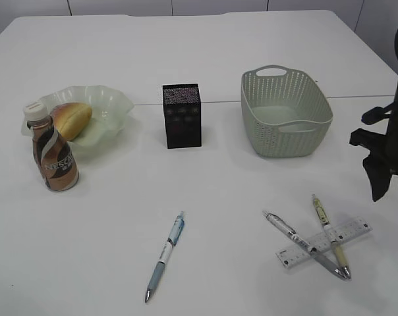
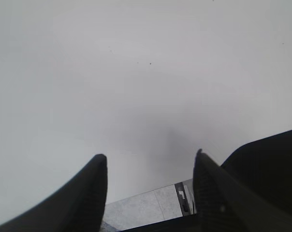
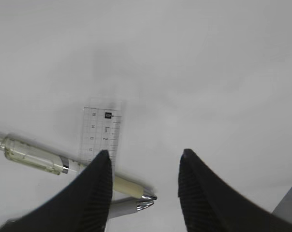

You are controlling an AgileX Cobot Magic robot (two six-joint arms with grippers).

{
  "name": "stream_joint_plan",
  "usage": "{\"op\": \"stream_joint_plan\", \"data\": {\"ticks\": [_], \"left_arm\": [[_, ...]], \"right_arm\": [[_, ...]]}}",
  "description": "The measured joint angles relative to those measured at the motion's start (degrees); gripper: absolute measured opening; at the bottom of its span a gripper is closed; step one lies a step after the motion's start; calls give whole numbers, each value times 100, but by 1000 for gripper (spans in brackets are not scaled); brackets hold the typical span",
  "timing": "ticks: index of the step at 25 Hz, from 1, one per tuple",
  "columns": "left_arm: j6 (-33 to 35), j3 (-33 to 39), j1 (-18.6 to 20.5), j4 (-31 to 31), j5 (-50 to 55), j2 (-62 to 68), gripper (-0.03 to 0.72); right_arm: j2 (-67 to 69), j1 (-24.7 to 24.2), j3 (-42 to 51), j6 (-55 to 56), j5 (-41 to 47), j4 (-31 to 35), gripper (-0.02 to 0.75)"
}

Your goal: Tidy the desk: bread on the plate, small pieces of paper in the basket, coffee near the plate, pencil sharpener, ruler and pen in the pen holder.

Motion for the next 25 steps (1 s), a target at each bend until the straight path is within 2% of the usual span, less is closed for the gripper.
{"op": "stream_joint_plan", "data": {"ticks": [19, 21, 25], "left_arm": [[-11, 0, 0, 0, 0, 0, 416], [-11, 0, 0, 0, 0, 0, 416], [-11, 0, 0, 0, 0, 0, 416]], "right_arm": [[0, 0, 0, 36, -215, -83, 334], [12, 0, 0, 36, -240, 30, 354], [261, 0, 0, 47, -239, 460, 452]]}}
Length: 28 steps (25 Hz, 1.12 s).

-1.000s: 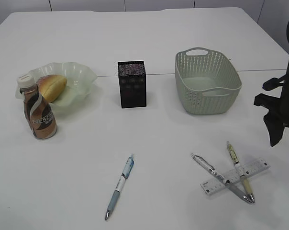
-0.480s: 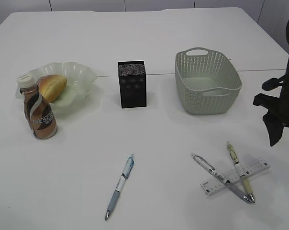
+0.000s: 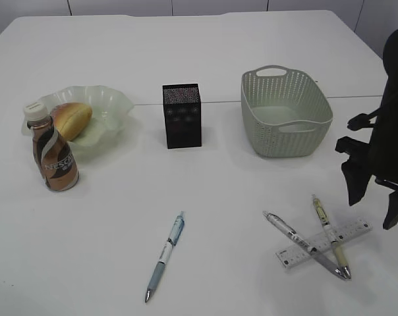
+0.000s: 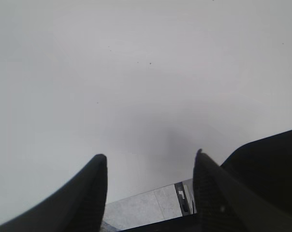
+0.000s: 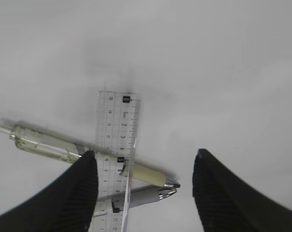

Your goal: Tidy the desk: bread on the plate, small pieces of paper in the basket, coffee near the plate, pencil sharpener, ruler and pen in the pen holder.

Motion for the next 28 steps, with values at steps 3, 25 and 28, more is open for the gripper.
{"op": "stream_joint_plan", "data": {"ticks": [3, 25, 28], "left_arm": [[0, 0, 0, 0, 0, 0, 416], [0, 0, 0, 0, 19, 0, 416], [0, 0, 0, 0, 19, 0, 416]], "right_arm": [[208, 0, 0, 0, -11, 176, 465], [333, 0, 0, 0, -422, 304, 391], [349, 0, 0, 0, -422, 273, 391]]}}
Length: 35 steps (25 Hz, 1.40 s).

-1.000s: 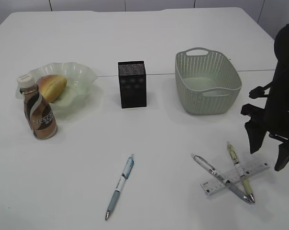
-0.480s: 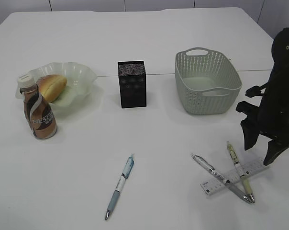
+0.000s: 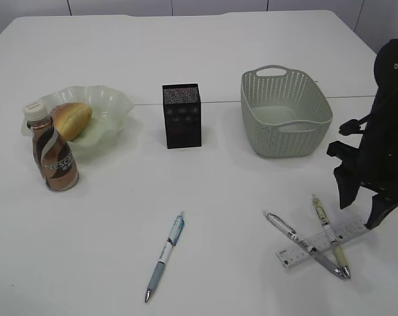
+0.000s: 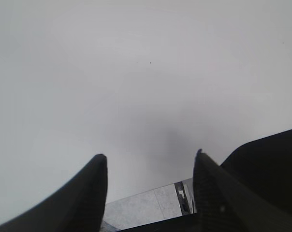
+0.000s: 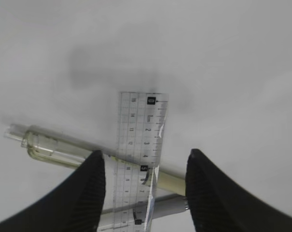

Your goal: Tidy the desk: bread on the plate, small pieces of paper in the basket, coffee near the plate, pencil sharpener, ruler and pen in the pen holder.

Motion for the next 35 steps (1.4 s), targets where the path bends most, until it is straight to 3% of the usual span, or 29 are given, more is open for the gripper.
{"op": "stream_joint_plan", "data": {"ticks": [35], "left_arm": [[0, 0, 0, 0, -57, 0, 416]], "right_arm": [[439, 10, 0, -225, -274, 124, 390]]}}
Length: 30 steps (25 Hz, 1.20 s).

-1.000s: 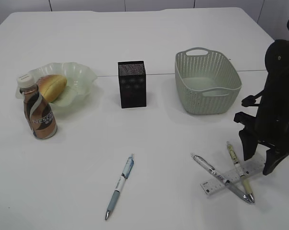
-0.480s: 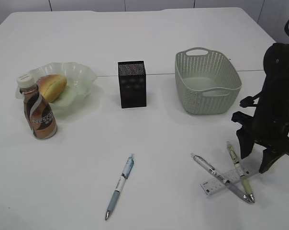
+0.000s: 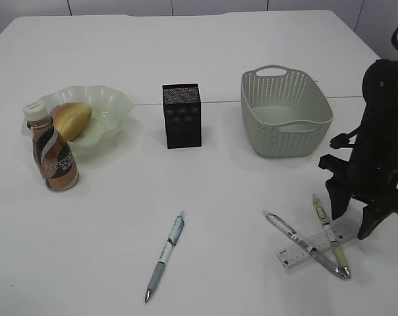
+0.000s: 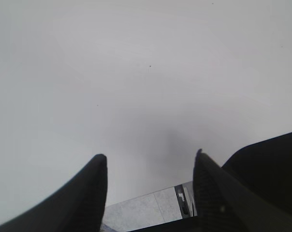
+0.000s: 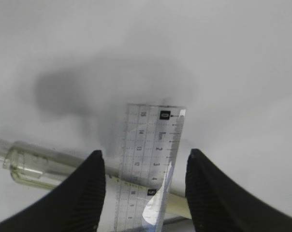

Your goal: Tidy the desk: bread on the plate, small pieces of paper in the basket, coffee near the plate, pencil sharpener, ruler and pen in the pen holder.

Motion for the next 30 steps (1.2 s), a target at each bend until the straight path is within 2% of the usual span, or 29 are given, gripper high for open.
{"op": "stream_joint_plan", "data": {"ticks": [6, 13, 27, 30], "left_arm": [[0, 0, 0, 0, -4, 0, 416], [0, 0, 0, 0, -13, 0, 416], [0, 0, 0, 0, -53, 0, 416], [0, 0, 0, 0, -57, 0, 416]], "right_arm": [[112, 0, 0, -22, 3, 65, 383], [138, 0, 0, -36, -8, 65, 333], [274, 0, -31, -85, 13, 113, 317], [274, 0, -31, -200, 13, 113, 286]]}}
